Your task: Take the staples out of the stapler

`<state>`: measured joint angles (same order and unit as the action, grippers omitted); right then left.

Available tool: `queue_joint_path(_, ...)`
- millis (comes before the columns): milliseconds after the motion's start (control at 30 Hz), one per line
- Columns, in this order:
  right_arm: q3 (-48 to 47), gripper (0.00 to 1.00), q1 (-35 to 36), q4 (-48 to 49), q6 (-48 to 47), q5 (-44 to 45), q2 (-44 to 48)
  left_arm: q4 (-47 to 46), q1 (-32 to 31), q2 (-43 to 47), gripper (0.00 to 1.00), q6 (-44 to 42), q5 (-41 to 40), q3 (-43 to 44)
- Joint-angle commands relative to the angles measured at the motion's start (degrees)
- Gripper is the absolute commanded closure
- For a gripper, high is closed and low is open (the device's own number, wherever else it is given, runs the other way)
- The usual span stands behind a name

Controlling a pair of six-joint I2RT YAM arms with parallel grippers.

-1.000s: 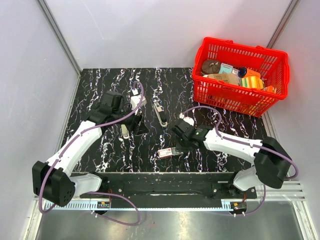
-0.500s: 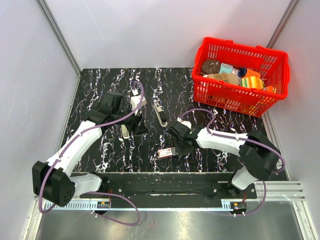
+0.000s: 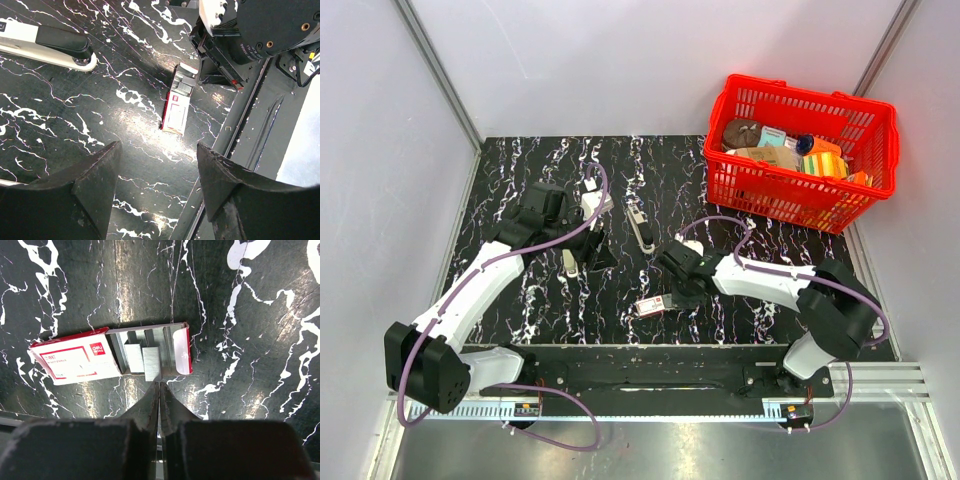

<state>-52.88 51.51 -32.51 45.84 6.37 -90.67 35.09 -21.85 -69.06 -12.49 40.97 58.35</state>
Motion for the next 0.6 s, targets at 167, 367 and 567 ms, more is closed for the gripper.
queue_joint_path(167,-1.61,0.93,-0.88,0.61,-1.46,0.22,2.69,-0.55,-0.39,1.29,0.34,-0.96,1.48,0.01)
queue_joint_path(367,-2.4,0.94,-1.32,1.57,-1.9,-0.3,0.85,-0.64,-0.57,1.21,0.34,-0.96,1.57,-0.08)
queue_joint_path(567,-2.75,0.94,-1.32,2.63,-1.9,-0.57,-0.29,-0.64,-0.57,1.21,0.35,-1.13,1.57,-0.25)
